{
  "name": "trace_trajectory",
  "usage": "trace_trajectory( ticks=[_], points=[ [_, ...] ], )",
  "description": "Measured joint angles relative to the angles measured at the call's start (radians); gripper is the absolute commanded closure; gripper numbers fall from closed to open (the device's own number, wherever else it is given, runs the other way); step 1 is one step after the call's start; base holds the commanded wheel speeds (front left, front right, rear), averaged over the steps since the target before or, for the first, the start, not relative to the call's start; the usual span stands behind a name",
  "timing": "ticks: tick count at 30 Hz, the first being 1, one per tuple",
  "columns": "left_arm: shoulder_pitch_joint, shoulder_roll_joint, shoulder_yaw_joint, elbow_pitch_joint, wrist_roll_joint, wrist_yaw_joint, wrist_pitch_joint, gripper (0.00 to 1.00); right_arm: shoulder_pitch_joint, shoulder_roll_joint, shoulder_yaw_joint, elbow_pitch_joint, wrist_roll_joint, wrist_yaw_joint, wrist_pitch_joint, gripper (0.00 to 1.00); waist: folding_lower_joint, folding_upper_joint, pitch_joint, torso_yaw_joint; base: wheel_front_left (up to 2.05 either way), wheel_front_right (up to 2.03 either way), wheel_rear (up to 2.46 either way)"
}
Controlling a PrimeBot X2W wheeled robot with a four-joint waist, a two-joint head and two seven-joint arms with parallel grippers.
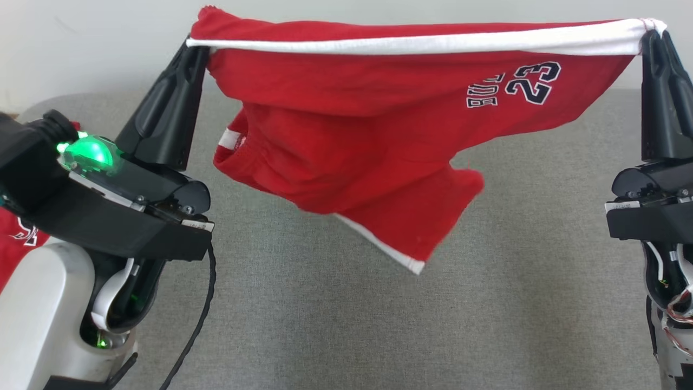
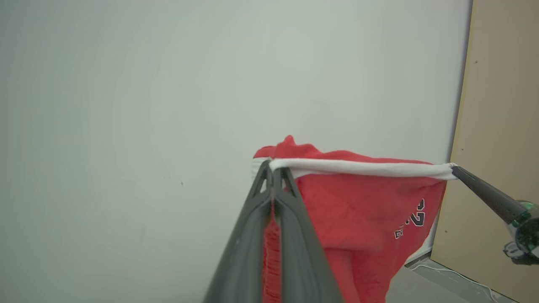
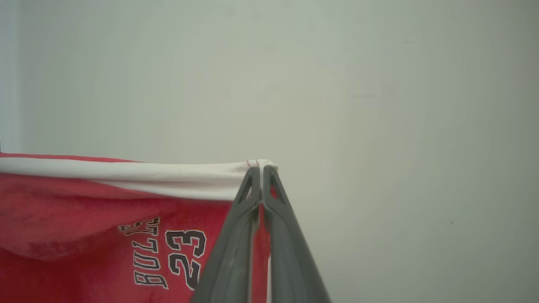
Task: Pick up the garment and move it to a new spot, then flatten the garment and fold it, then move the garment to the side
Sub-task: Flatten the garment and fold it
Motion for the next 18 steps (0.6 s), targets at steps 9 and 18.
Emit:
trace_trajectory(
  ticks=[9, 18],
  points=[
    [0.005, 0.040, -0.007, -0.027, -0.010, 0.015, 0.067, 1.00, 0.005, 0.006, -0.002, -0.024, 0.029, 0.000, 0.067, 1.00, 0.0000, 0.0000, -0.005, -0.005, 0.00, 0.00, 0.00],
    [-0.157, 0.002, -0.036, 0.213, -0.039, -0.024, 0.120, 1.00, -0.244, -0.074, 0.092, 0.263, 0.100, 0.000, 0.049, 1.00, 0.0002, 0.0000, 0.050, -0.007, 0.00, 0.00, 0.00]
  ],
)
